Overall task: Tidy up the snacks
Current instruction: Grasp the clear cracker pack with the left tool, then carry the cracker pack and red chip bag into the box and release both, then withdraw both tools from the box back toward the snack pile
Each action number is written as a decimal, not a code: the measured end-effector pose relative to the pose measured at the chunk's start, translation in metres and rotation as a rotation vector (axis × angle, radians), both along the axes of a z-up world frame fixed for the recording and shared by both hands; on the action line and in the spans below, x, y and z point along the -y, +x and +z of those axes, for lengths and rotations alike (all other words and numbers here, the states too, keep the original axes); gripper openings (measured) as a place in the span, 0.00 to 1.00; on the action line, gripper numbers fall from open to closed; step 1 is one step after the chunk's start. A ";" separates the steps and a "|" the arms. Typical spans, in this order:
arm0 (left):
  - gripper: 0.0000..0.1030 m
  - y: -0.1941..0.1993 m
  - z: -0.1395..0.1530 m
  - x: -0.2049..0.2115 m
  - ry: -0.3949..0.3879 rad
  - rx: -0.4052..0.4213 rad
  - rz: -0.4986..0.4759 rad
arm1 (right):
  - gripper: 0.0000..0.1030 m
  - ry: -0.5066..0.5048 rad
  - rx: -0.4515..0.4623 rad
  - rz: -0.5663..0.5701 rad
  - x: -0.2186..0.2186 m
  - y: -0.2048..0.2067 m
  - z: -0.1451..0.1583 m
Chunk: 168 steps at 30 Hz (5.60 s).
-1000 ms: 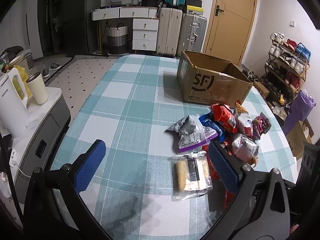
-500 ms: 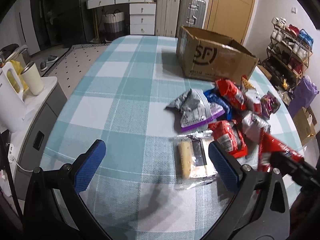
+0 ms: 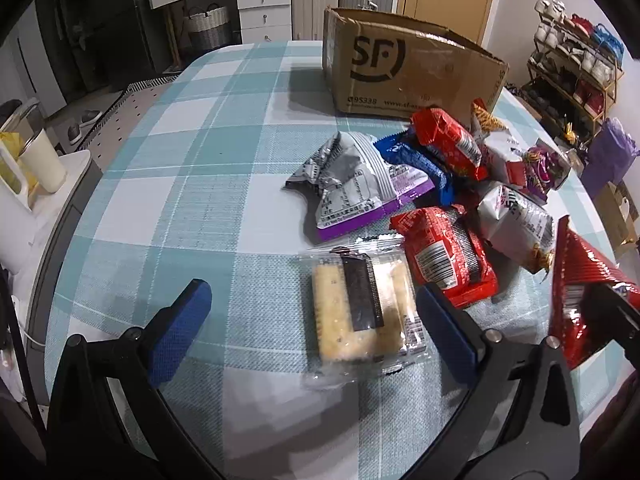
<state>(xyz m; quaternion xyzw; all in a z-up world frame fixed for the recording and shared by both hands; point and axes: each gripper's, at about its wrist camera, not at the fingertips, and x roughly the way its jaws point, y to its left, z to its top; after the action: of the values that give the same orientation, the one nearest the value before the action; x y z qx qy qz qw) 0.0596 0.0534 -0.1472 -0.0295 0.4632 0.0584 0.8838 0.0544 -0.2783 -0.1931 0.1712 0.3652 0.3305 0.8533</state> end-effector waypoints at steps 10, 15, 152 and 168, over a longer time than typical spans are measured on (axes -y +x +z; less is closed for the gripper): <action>0.99 0.011 -0.017 0.008 0.022 -0.039 0.000 | 0.39 0.004 0.001 -0.018 0.010 -0.002 -0.004; 0.98 0.012 -0.021 0.010 0.040 -0.047 -0.002 | 0.39 0.002 0.002 -0.019 0.011 -0.002 -0.004; 0.80 0.151 0.178 0.027 -0.105 0.266 -0.183 | 0.58 -0.163 0.243 -0.134 0.005 0.150 0.152; 0.85 0.061 0.169 0.031 -0.066 0.298 -0.161 | 0.67 -0.154 0.311 -0.118 0.015 0.062 0.137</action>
<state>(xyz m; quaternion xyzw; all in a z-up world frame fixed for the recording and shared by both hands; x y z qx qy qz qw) 0.1208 0.0226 0.0222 -0.0297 0.3294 -0.0327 0.9432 0.1169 -0.2929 -0.0564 0.0735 0.2425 0.2735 0.9279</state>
